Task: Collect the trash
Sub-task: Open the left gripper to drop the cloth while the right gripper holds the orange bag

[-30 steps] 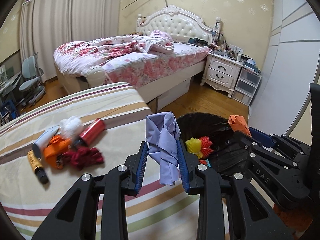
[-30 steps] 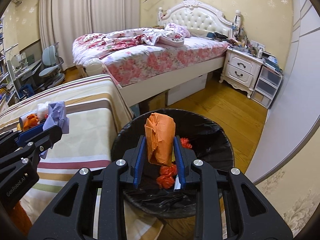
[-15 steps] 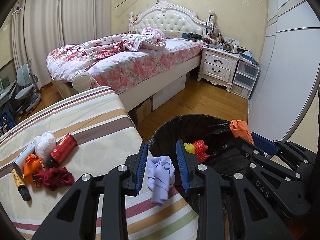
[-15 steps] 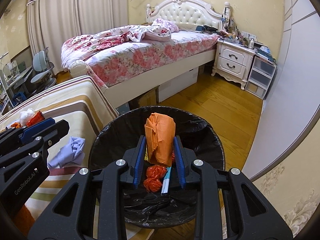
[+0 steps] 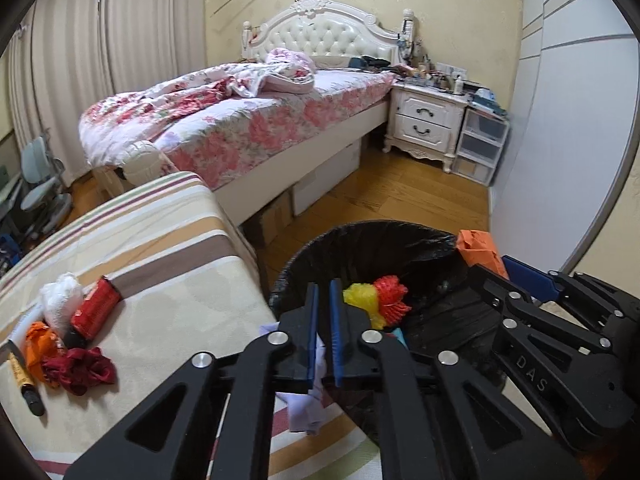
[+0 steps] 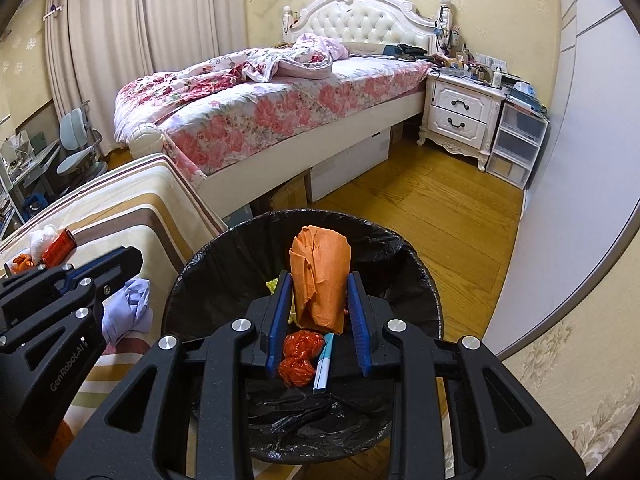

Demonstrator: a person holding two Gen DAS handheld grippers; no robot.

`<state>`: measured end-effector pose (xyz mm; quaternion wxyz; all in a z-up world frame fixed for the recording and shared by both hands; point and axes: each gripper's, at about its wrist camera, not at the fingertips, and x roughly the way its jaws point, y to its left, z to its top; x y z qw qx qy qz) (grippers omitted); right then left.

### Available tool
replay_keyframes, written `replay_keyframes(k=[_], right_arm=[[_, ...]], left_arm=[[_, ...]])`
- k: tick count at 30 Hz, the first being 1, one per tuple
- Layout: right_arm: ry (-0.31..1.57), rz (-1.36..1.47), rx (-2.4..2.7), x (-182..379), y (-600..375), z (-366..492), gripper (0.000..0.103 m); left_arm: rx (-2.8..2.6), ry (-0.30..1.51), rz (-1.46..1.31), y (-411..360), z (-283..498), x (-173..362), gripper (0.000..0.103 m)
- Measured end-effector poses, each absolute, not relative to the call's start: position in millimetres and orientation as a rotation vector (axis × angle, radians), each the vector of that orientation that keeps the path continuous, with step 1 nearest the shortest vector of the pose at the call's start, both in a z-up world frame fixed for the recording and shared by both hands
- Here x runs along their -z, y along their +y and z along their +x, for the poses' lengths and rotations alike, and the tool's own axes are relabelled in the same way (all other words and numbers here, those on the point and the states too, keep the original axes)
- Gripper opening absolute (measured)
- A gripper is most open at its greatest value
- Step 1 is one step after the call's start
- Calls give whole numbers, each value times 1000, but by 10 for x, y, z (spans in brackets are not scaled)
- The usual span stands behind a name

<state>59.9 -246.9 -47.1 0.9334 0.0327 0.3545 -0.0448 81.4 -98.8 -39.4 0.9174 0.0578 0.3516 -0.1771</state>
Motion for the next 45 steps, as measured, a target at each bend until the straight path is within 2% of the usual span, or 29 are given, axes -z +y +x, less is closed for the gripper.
replay_keyframes(k=[19, 21, 23, 25, 27, 31, 35, 45], right_arm=[[753, 78, 86, 540, -2516, 636, 28], [755, 79, 84, 554, -2497, 638, 28], [757, 77, 80, 565, -2477, 628, 28], [760, 78, 76, 579, -2452, 620, 28], [763, 77, 72, 583, -2443, 615, 28], [768, 79, 67, 605, -2417, 595, 28], [774, 80, 64, 633, -2387, 576, 28], [787, 85, 45, 702, -2316, 522, 28]], left_arm=[[346, 733, 89, -811, 806, 383, 6], [343, 738, 89, -785, 796, 390, 10], [338, 742, 82, -753, 790, 400, 23], [329, 742, 75, -719, 780, 405, 29], [326, 747, 66, -688, 778, 407, 31], [317, 746, 59, -642, 763, 406, 42], [313, 753, 53, -594, 752, 416, 47], [302, 765, 47, -508, 694, 426, 53]])
